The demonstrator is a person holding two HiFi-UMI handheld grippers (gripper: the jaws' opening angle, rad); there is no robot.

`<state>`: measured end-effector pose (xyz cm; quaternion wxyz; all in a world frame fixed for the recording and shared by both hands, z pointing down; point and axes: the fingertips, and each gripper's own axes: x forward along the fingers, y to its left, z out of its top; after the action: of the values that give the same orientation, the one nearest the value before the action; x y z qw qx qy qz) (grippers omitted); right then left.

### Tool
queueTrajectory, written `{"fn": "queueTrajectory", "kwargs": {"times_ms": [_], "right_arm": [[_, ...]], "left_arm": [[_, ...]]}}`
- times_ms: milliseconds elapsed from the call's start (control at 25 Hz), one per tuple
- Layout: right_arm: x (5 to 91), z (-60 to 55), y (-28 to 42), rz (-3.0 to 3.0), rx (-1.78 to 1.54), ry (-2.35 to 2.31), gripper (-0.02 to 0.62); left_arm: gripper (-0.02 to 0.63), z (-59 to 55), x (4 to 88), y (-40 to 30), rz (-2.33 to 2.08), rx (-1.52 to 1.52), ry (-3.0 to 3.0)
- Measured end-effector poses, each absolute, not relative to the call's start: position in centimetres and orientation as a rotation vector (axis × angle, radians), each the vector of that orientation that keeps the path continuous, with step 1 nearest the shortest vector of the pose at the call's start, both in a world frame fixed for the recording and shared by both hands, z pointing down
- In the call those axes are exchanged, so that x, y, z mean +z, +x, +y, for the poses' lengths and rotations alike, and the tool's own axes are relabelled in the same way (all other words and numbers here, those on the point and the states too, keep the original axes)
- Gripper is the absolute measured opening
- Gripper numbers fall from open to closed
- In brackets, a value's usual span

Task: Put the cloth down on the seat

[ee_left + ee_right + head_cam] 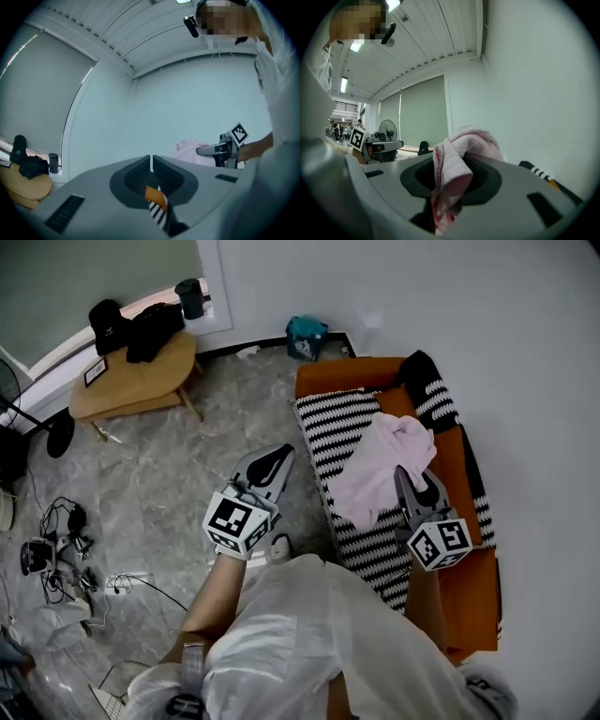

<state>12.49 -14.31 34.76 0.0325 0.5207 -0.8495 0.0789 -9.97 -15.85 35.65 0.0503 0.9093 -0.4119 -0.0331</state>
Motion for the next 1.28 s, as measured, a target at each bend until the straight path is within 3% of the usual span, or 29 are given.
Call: {"fn": "queueTrajectory", "kwargs": {"times_ms": [680, 1280], "right_arm": [[39.9, -34.5, 9.6, -2.588, 0.375, 1.414, 0.121], [52.6, -50.8, 14.6, -2.473, 0.553, 1.203, 0.121]], "left_arm": [[0.029, -30.2, 39.7, -14.3, -1.29, -0.009, 2.686], [0.031, -45.0, 46.6, -6.7, -1.27, 0.092, 2.573]]}}
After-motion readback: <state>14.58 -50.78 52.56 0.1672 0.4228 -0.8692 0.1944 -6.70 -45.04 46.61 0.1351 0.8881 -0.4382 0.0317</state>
